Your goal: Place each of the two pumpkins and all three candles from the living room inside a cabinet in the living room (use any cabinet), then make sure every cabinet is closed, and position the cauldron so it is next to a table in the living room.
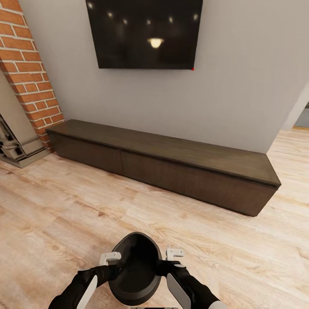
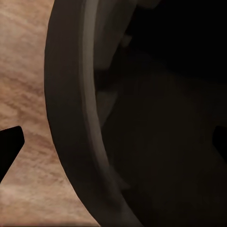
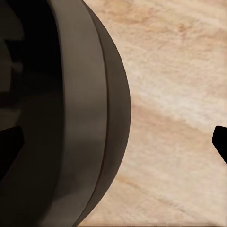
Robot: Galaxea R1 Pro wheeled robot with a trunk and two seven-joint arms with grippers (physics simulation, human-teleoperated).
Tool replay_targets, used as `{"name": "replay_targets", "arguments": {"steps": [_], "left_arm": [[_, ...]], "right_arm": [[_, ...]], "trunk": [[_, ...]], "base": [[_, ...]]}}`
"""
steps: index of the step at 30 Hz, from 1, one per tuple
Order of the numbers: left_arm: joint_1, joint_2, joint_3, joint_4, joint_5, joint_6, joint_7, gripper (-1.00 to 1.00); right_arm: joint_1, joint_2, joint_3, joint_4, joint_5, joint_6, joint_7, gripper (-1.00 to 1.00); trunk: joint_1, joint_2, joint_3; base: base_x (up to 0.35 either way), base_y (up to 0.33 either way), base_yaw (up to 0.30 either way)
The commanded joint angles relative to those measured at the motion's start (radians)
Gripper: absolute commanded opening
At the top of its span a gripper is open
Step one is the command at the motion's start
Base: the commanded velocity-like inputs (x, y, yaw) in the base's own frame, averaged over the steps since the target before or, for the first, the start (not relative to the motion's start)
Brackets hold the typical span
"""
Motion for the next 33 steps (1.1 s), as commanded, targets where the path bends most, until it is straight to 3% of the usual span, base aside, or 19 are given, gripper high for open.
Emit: {"name": "replay_targets", "arguments": {"steps": [1,7,18,23,32,33], "left_arm": [[0.000,0.001,-0.002,-0.001,0.010,0.005,0.002,1.00],[0.000,0.001,-0.002,-0.001,0.011,0.005,0.002,1.00],[0.000,0.001,-0.002,-0.001,0.013,0.005,0.001,1.00],[0.000,0.001,-0.002,-0.001,0.013,0.005,0.002,1.00],[0.000,0.002,-0.001,-0.001,0.013,0.006,0.002,1.00],[0.000,0.002,-0.001,-0.001,0.014,0.006,0.002,1.00]], "right_arm": [[-0.001,0.000,0.003,-0.001,-0.005,0.003,-0.008,1.00],[-0.001,0.000,0.003,-0.001,-0.005,0.003,-0.008,1.00],[-0.001,0.000,0.003,-0.001,-0.005,0.003,-0.008,1.00],[-0.001,0.000,0.003,-0.001,-0.005,0.003,-0.008,1.00],[-0.001,0.000,0.003,-0.001,-0.005,0.003,-0.008,1.00],[-0.001,0.000,0.003,-0.001,-0.005,0.003,-0.008,-1.00]], "trunk": [[0.000,0.000,-0.001],[0.002,-0.002,-0.020],[0.002,-0.002,-0.020],[0.004,-0.003,-0.040],[0.004,-0.003,-0.040],[0.004,-0.003,-0.040]], "base": [[0.000,0.000,0.000],[0.000,0.000,0.000],[0.000,0.000,0.000],[0.000,0.000,0.000],[0.000,0.000,0.000],[0.000,0.000,0.000]]}}
